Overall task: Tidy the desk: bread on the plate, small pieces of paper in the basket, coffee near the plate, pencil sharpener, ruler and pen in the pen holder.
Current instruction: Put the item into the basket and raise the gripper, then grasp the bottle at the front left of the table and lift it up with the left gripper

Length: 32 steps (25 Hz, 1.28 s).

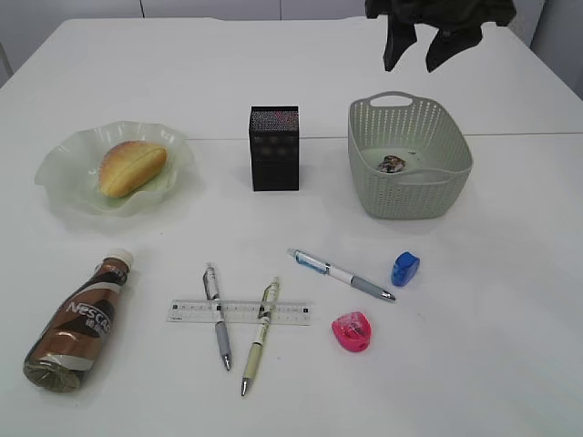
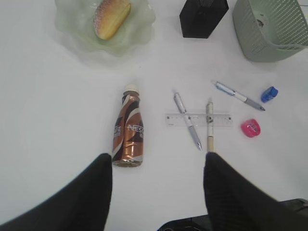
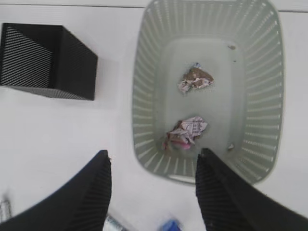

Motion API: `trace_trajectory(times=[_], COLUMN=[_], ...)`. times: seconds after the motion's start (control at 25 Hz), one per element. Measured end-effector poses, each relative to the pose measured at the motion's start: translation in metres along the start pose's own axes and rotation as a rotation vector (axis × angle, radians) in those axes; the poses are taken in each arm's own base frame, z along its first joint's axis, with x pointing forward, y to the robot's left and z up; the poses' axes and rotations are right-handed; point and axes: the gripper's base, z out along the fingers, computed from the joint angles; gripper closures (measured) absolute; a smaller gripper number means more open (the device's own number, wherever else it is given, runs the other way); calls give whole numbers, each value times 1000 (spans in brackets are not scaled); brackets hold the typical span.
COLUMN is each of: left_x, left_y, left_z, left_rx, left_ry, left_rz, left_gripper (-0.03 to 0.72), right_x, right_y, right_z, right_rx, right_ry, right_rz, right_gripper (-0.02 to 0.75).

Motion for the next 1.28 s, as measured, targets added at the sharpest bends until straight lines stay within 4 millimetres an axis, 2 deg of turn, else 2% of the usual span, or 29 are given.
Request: trace_trajectory(times=[0.16,0.24,0.32,0.36,0.48,0.56,0.68,0.8,0.92,1.08,1.28], left_x=[-4,-11,-17,-20,-28,-28,-23,-12,-3,9,19], left_y=[0,1,4,7,16,24,35,39,31,15,16], left_z=[9,27,53,73,122,160,213,258,288,313,335], left_rx=[1,-11,-32,-50,-110,-152,-176,-171,-155,-139,-166], left_ry=[32,89,175,236,379,492,642,740,750,747,761], left_rz=[25,33,35,31,29,37,63,83,130,206,237], left_gripper=[246,244,238,228,167,122,104,101,100,100,100], right_x=[21,37,56,64,93,107,126,135,140,140,141], right_y=[-4,-7,-10,-11,-12,-13,-15,-18,-20,-20,-20], right_z=[-30,-46,-55,-64,-85,-104,-125,-142,-152,-153,-152], right_rx=[10,22,22,17,-17,-33,-40,-30,-22,-22,-20], right_ry=[23,43,81,86,112,92,70,33,10,8,10], right_rz=[-22,-27,-26,-24,-10,-7,-7,-14,-19,-19,-19], right_gripper=[321,321,321,321,321,321,321,321,321,321,321])
